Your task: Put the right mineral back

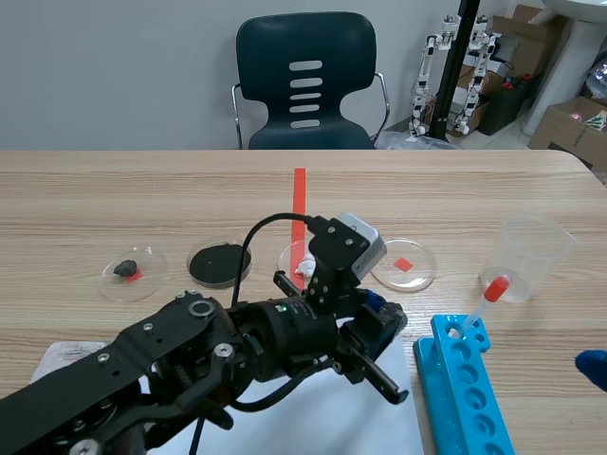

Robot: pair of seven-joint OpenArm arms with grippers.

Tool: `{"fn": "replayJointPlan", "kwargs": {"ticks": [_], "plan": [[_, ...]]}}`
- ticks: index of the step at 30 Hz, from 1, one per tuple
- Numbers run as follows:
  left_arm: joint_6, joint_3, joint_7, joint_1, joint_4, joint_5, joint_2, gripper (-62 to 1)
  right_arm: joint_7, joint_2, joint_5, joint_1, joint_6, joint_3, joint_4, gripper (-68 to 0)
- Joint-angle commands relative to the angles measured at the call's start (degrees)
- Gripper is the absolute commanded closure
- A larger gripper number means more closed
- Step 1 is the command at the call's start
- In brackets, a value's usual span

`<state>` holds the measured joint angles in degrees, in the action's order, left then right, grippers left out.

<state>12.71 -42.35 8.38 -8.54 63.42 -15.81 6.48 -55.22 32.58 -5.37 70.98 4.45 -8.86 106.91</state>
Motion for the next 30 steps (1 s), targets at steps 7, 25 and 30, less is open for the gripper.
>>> {"fn": "replayJointPlan", "kwargs": {"ticks": [7,25,30], "plan": [[-0.2,0.8,-0.9,-2.6,-5.4,1.9,-2.3,-7.0,-1.0,0.3,-0.2,-0.2,0.0,0.2,1.1,-67.9],[0.5,0.8,-1.5,0.6,-7.1,12.5,-2.8,-7.0,-1.0,0.3,-0.2,-0.2,0.0,0.2,1.1,-67.9],[0.5,0.8,-2.1,1.1,-7.1,12.7,-2.8,-7.0,-1.0,0.3,-0.2,-0.2,0.0,0.2,1.1,-67.9]]}}
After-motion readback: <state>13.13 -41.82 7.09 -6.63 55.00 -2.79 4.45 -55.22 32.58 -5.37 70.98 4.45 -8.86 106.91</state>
